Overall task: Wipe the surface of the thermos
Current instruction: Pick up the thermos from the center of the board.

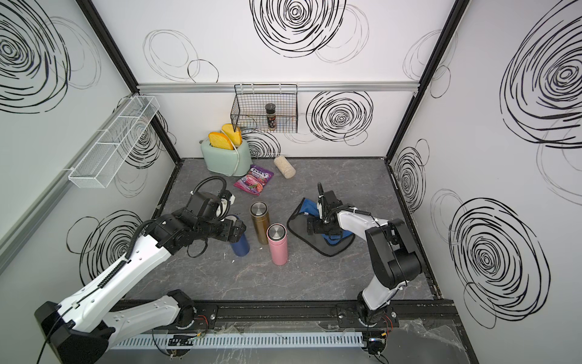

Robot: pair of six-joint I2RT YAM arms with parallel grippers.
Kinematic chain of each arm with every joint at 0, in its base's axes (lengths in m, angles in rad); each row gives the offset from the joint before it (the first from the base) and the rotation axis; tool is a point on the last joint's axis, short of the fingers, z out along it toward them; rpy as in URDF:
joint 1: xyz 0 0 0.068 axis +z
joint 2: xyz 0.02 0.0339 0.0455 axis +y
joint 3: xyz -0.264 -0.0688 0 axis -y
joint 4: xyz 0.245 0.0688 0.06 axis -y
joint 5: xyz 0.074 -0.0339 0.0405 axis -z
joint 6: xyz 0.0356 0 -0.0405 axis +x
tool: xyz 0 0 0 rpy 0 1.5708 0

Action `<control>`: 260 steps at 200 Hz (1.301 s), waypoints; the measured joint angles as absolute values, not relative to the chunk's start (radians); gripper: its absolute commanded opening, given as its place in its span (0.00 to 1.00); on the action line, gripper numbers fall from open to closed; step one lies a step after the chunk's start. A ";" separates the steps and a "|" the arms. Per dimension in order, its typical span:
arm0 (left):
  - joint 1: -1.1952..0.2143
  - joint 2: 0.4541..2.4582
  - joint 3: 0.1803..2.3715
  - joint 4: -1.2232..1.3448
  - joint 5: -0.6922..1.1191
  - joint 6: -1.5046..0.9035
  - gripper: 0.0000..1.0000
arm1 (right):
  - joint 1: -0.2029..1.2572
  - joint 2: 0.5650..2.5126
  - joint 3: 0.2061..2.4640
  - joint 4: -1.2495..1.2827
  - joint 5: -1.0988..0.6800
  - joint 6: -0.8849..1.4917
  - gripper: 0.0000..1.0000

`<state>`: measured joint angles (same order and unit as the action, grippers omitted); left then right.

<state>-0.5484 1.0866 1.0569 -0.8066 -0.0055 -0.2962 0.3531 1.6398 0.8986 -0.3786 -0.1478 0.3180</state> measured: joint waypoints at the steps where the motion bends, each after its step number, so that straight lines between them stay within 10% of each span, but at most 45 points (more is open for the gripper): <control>1: -0.549 1.087 1.057 -0.806 -0.006 -0.296 0.97 | 0.353 1.639 0.898 -0.378 -0.148 0.318 0.98; 124: -0.601 1.150 1.039 -0.824 -0.091 -0.295 0.82 | 0.327 1.637 0.867 -0.272 -0.206 0.332 0.98; 176: -0.643 1.158 1.039 -0.846 -0.117 -0.277 0.35 | 0.348 1.624 0.867 -0.294 -0.175 0.337 0.98; 198: -0.648 1.158 1.039 -0.846 -0.121 -0.272 0.00 | 0.368 1.600 0.868 -0.345 -0.150 0.340 0.98; 260: -0.654 1.150 1.063 -0.904 -0.135 -0.271 0.00 | 0.442 1.487 0.923 -0.460 -0.041 0.341 0.98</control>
<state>-0.6540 1.1496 1.0626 -0.9039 -0.1349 -0.2714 0.4416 1.4872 0.9226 -0.4603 -0.0414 0.3412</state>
